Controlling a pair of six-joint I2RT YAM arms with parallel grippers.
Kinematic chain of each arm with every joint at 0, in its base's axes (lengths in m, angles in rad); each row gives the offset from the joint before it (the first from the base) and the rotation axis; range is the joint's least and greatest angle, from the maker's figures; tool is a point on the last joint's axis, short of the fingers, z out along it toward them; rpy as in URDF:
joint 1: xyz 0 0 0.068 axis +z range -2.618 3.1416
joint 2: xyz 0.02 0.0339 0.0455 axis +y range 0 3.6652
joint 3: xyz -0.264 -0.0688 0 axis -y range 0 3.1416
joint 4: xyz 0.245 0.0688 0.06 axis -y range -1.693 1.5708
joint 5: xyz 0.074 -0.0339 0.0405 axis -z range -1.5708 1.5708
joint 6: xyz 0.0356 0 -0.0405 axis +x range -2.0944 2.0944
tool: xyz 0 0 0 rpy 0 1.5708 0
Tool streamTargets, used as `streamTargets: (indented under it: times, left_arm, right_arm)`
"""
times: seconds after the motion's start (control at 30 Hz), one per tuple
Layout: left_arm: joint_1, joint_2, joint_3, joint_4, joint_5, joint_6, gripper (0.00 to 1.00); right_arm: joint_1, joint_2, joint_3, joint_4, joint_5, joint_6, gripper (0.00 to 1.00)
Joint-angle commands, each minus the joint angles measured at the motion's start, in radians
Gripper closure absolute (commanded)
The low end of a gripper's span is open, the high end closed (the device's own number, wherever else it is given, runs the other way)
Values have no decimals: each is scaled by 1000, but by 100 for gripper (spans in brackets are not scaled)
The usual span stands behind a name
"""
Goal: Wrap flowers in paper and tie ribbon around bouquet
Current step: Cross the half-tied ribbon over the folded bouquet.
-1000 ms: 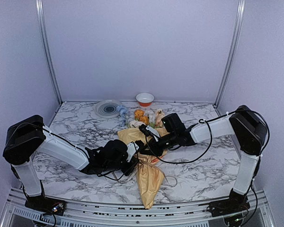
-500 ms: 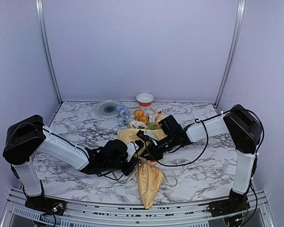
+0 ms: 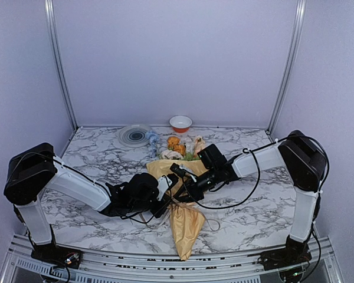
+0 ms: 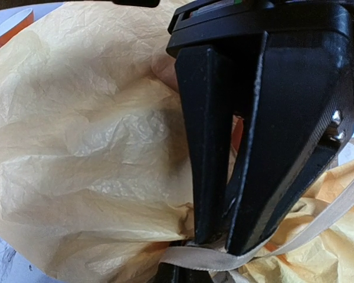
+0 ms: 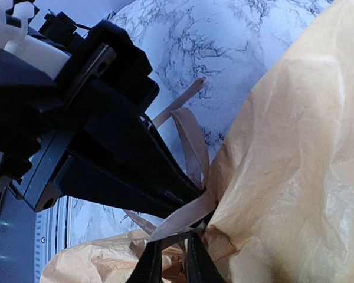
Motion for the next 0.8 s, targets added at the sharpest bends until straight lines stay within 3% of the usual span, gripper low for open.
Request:
streamTargets:
  times: [0.0, 0.4, 0.5, 0.63, 0.77]
  left_arm:
    - [10, 17, 7, 15, 5, -5, 98]
    - [10, 31, 33, 21, 56, -12, 100]
    - [9, 34, 34, 23, 66, -16, 100]
    - [10, 22, 25, 29, 50, -23, 100]
    - [15, 16, 15, 42, 48, -27, 100]
  right_arm:
    - [5, 12, 30, -27, -5, 2, 83]
    - [10, 39, 62, -50, 22, 40, 69]
    - [13, 41, 71, -57, 34, 39, 75]
    - [13, 39, 70, -70, 49, 32, 91]
    - [13, 33, 68, -85, 51, 24, 95]
